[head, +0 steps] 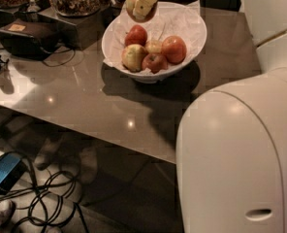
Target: Pick apple from white bowl
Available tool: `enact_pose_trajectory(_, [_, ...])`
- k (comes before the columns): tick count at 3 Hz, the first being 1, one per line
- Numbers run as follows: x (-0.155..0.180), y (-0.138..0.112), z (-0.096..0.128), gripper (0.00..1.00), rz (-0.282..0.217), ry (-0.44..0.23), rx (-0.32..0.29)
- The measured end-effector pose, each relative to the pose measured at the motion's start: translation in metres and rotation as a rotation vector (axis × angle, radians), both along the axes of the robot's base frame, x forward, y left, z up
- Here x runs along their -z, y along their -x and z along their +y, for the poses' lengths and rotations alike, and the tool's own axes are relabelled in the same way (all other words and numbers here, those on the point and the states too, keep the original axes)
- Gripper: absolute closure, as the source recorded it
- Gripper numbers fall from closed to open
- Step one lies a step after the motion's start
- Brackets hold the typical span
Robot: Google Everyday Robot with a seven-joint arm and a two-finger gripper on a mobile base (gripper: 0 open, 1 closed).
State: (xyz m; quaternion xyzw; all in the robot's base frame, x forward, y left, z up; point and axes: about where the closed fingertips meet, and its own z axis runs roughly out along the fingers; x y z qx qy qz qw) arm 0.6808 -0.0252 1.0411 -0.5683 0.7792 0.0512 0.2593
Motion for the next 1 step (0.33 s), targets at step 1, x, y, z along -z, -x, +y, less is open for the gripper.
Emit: enact_pose_trajectory(1, [-0.0036,-0.0093,0.0057,1.00,-0.031,-0.021,0.005])
